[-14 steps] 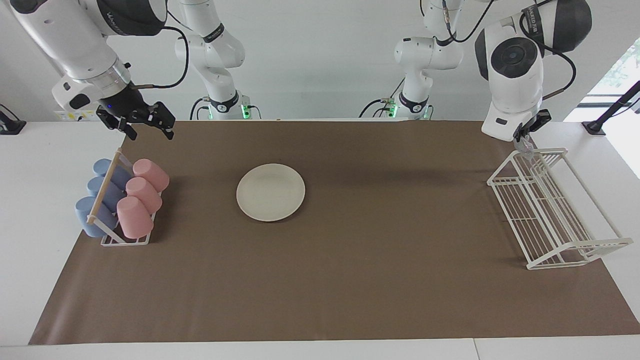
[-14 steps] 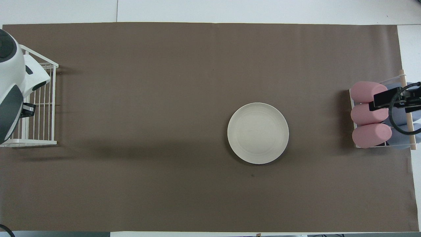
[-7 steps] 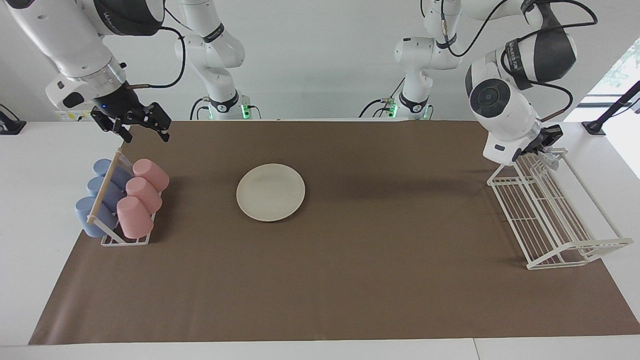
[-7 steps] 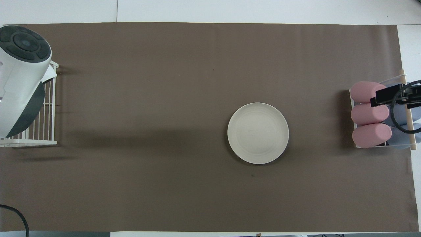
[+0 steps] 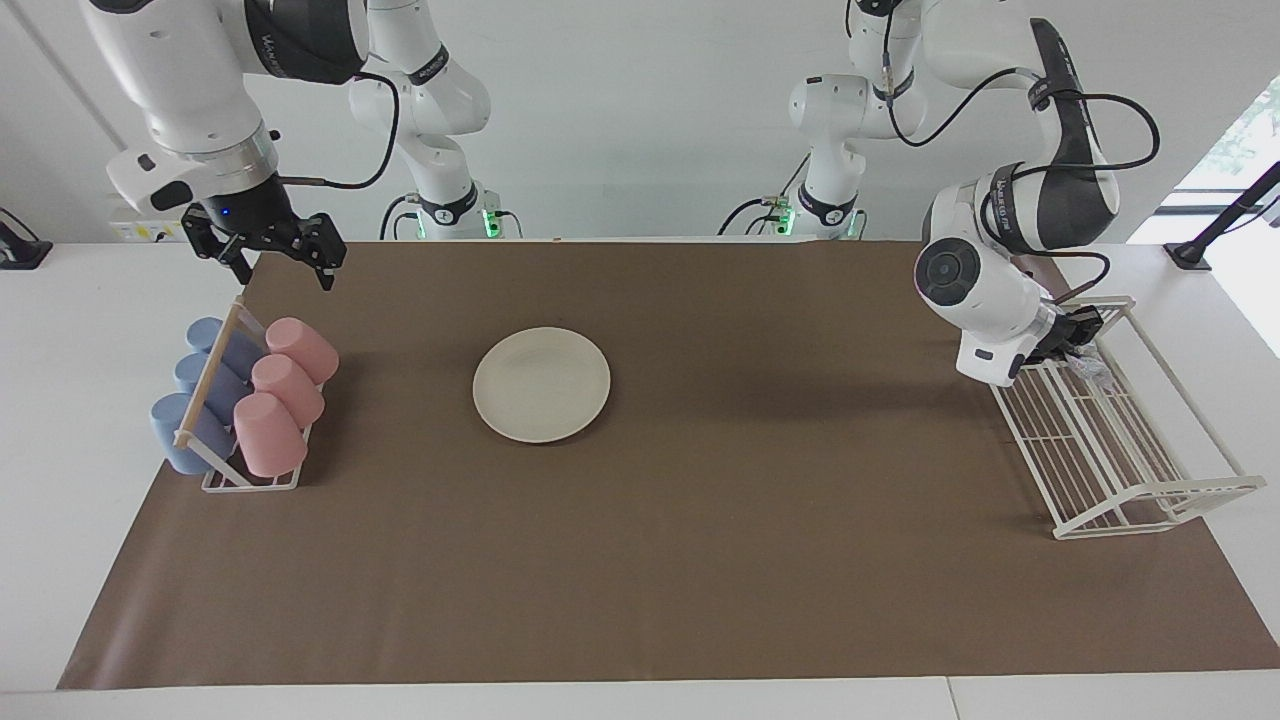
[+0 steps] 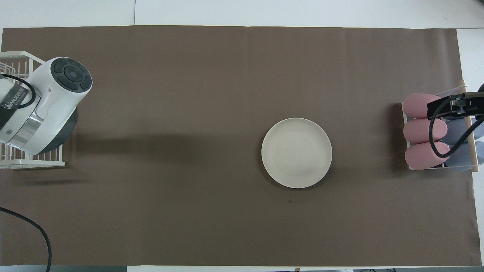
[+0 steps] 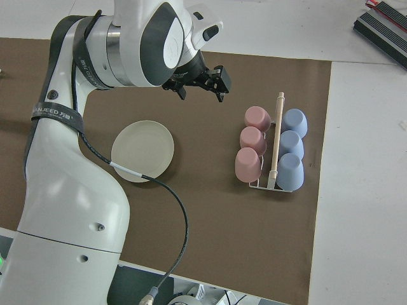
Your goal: Wipe plate with sponge
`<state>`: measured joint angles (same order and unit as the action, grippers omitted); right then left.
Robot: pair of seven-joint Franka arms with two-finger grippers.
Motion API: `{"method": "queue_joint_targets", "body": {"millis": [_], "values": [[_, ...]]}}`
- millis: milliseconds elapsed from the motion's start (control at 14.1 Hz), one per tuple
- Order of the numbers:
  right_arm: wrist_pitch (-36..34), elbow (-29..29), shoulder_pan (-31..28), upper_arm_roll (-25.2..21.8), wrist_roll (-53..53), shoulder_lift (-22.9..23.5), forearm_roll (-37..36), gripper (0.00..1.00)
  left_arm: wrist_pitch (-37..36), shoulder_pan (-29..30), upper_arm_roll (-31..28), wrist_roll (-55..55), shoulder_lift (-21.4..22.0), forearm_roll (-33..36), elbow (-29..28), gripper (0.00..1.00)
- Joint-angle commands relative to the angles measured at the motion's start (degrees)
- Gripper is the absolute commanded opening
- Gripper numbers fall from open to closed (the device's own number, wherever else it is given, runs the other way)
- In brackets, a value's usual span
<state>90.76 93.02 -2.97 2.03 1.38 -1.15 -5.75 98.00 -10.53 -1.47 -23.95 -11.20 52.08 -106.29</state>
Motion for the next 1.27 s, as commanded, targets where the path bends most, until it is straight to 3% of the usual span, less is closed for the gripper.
{"method": "queue_joint_targets", "body": {"millis": [0,495,1202], "values": [[-0.76,0.32,-0.55,-0.10,0.37,-0.34,3.09,1.00,2.19,0.34,0.15,-4.42,-0.22,3.54,-2.59,0.00],[-0.68,0.32,-1.25,-0.27,0.81,-0.43,5.66,1.00,-1.67,-0.54,0.15,-10.94,-4.88,11.19,-1.99,0.00],[-2.35,0.32,-1.25,-0.19,1.95,-0.52,5.39,1.00,-1.76,-1.59,0.41,-11.11,-5.15,9.97,-0.32,0.00]]}}
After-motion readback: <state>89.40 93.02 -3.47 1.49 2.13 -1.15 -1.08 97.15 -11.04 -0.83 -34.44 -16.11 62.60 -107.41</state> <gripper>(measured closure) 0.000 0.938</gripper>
